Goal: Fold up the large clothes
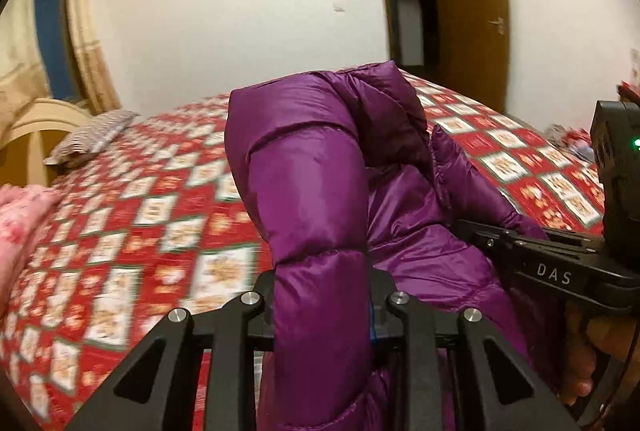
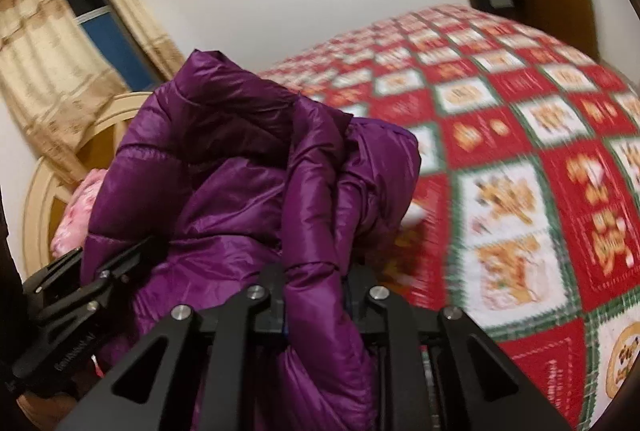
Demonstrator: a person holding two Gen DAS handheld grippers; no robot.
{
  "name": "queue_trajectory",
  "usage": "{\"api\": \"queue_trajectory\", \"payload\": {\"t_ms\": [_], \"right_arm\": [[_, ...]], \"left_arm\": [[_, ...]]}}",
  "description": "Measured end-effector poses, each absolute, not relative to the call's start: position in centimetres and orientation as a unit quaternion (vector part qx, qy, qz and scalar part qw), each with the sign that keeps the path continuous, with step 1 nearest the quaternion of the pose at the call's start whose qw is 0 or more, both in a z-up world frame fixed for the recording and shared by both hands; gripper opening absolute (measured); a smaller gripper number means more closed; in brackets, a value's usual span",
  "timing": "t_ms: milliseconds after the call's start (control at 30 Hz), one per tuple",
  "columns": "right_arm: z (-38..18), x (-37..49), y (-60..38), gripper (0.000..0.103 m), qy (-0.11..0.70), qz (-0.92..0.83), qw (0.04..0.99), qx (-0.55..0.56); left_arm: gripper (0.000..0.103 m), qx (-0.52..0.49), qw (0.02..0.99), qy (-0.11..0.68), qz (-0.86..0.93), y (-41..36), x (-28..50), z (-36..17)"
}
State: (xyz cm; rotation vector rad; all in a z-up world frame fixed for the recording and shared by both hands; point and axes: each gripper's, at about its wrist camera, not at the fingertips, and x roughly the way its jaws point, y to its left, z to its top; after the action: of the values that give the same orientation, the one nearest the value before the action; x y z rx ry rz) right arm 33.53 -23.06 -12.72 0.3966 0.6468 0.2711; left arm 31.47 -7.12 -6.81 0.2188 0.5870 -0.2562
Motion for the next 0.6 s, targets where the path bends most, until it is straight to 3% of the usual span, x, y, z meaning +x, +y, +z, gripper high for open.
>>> {"api": "queue_trajectory", "payload": {"t_ms": [267,600], "right_arm": [[-9.1,34.8,-14.3,0.021,0.31,0.221,0.913,0.146],[-11.2,36.7,-7.7,0.021,0.354,0.263,0.892,0.098]], "left_arm": [[0.028,0.101,0.952,0.285,-0.046,0.6,29.5,-4.7],[0.028,0.065,0.941,0.332,0.0,6.8,30.3,-8.7]]}}
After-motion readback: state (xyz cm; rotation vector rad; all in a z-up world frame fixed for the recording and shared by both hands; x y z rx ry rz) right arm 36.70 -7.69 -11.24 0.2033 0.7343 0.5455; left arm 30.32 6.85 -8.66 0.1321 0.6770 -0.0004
